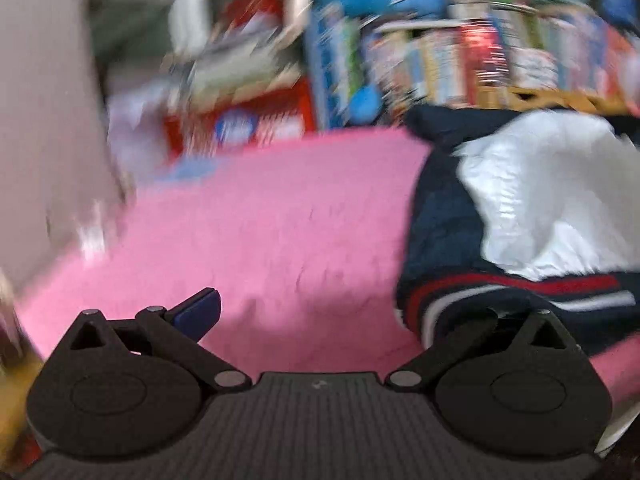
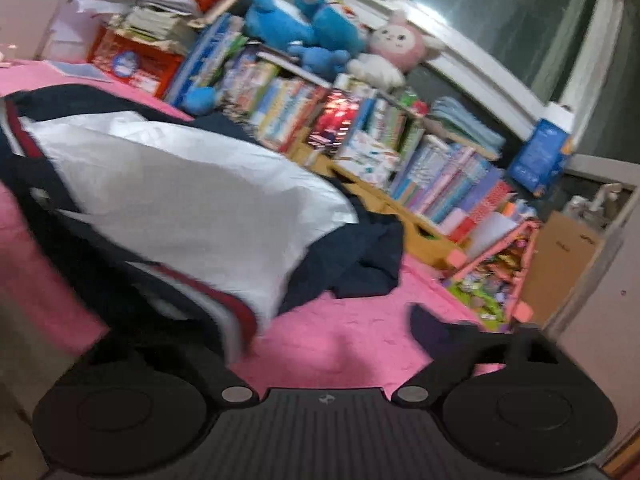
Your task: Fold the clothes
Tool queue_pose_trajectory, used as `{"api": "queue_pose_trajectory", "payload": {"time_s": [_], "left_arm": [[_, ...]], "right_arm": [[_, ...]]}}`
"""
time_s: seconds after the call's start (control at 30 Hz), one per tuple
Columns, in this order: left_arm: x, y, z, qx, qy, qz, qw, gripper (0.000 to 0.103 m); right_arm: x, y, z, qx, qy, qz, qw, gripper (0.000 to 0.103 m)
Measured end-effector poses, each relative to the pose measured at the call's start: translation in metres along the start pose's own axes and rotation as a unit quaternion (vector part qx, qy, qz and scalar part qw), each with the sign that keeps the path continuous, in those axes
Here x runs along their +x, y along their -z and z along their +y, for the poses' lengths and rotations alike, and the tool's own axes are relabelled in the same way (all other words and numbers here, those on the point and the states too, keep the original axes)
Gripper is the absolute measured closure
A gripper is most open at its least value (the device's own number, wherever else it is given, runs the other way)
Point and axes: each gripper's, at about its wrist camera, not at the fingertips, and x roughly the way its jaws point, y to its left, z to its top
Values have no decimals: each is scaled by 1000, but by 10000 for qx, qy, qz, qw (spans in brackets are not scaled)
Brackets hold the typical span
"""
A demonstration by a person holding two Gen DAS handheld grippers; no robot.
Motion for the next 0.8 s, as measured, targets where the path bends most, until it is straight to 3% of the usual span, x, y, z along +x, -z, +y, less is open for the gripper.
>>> {"api": "queue_pose_trajectory", "payload": {"time_s": [0.07,0.23,0.57,0.67,0.73,0.8], "left_arm": [[-12,0,-13,495,58,-271,9984,0],[-32,-2,-42,1353,310,-856,9866,0],[-26,0,-94,2455,997,-1425,9537,0],[-24,0,-97,2797,1281,-1340,9420,15],[-21,1,-96,2961,1434,-1179,9369,42],[-16,2,-96,3078,1572,-945,9336,58]], "right_arm": [[-4,-2,4,136,-207,21,9997,62],[-9,-11,11,228,-405,-123,9988,83],[-12,-37,-12,1058,-726,-387,9910,85],[-8,-43,-21,1301,-755,-371,9879,85],[-4,-44,-26,1434,-755,-322,9863,85],[-1,-42,-28,1531,-759,-258,9849,85]]}}
